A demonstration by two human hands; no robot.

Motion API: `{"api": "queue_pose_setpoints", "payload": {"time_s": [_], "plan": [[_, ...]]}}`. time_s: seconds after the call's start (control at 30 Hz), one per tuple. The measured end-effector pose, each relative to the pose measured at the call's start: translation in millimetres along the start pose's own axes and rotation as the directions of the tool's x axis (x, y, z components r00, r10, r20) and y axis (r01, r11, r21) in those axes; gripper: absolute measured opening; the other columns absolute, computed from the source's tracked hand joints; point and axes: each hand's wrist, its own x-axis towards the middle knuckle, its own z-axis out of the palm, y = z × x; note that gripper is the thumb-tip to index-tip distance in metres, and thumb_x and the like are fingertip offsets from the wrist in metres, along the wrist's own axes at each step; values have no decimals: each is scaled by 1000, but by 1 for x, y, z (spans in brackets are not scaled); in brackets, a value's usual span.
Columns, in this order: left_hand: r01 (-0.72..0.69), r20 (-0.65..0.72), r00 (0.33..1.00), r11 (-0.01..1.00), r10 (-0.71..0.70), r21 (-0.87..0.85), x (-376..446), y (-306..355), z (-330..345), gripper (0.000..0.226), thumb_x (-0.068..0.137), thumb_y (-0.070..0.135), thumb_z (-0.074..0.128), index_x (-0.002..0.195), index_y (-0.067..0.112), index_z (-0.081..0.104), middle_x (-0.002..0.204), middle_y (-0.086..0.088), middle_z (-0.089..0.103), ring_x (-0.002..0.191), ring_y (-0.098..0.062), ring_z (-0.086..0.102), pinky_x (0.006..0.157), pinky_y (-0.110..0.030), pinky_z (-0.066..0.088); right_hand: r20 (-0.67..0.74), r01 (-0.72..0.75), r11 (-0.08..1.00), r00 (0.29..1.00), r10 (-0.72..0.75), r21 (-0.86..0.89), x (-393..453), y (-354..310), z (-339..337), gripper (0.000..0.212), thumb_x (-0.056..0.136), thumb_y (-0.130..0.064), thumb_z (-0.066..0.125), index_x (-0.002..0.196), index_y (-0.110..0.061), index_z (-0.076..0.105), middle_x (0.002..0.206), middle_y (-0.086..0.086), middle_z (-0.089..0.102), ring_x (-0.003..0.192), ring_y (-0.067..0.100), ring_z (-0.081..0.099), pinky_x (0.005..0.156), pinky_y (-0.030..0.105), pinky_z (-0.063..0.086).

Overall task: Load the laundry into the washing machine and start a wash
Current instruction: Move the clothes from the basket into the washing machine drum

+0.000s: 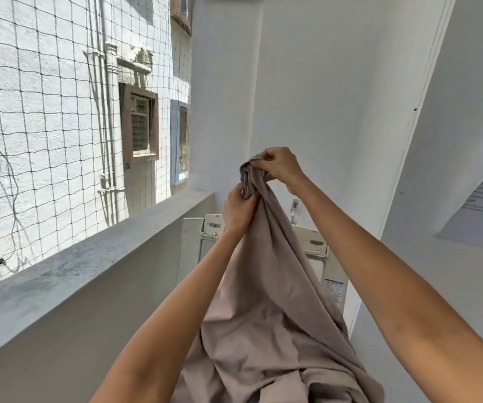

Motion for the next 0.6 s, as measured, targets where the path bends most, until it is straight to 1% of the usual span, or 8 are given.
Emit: {"api": "queue_pose_setpoints", "payload": {"time_s": [0.1, 0.2, 0.27, 0.33, 0.4, 0.43, 0.5, 0.6], "plan": [[-3, -110, 994, 999, 8, 45, -7, -16, -5, 6, 82, 34, 56, 81, 28, 58, 73, 11, 63, 78, -20, 65, 54, -28, 40, 237, 10, 988, 971, 26, -151, -13, 33, -5, 29, 81, -25, 74, 106, -17, 63, 92, -3, 64, 82, 11, 62, 68, 22, 53], [4, -167, 986, 997, 10, 83, -9, -21, -10, 13, 85, 29, 57, 79, 18, 53, 71, 4, 62, 75, -23, 62, 56, -33, 39, 400, 19, 888, 897, 188, -460, -40, 91, -8, 46, 81, -34, 73, 122, -17, 60, 116, -1, 63, 108, 16, 58, 91, 30, 47], [19, -170, 986, 994, -1, 106, -10, -22, -13, 13, 86, 30, 55, 80, 19, 51, 71, 4, 61, 76, -25, 62, 55, -32, 37, 486, -13, 843, 812, 323, -538, -63, 130, -4, 45, 85, -31, 69, 125, -13, 59, 123, 4, 62, 113, 20, 57, 98, 35, 46], [62, -165, 986, 984, -35, 165, -12, -23, -15, 13, 87, 32, 53, 97, 24, 50, 81, 4, 64, 83, -27, 64, 57, -31, 37, 469, -65, 827, 798, 379, -558, -79, 155, -2, 35, 89, -27, 64, 118, -7, 63, 119, 10, 65, 108, 24, 60, 90, 31, 48], [65, -128, 991, 950, -26, 304, -14, -30, -18, 46, 87, 28, 55, 129, 24, 37, 114, -6, 61, 105, -30, 59, 73, -37, 46, 382, -88, 830, 857, 345, -551, -82, 163, -8, 29, 91, -27, 61, 107, -4, 67, 108, 11, 67, 96, 21, 61, 71, 25, 41], [23, -102, 995, 915, 20, 402, -15, -36, -20, 62, 85, 25, 57, 140, 20, 28, 132, -10, 50, 120, -30, 50, 88, -44, 45, 328, -98, 829, 888, 323, -550, -79, 161, -14, 25, 91, -27, 61, 102, -5, 67, 102, 10, 67, 93, 20, 59, 67, 25, 36], [-144, -26, 981, 818, 190, 557, -20, -45, -22, 75, 84, 25, 54, 149, 15, 17, 152, -12, 25, 141, -29, 25, 115, -47, 23, 247, -103, 801, 921, 301, -590, -68, 150, -28, 16, 89, -24, 61, 85, -10, 66, 90, 6, 64, 88, 18, 56, 66, 28, 35], [-466, 241, 883, 691, 403, 552, -28, -49, -19, 72, 88, 44, 36, 152, 17, 13, 159, -6, 13, 148, -23, 7, 120, -47, -1, 192, -70, 749, 947, 258, -658, -48, 124, -40, 26, 86, -13, 56, 61, -14, 49, 75, 8, 57, 83, 22, 56, 64, 32, 35]]}}
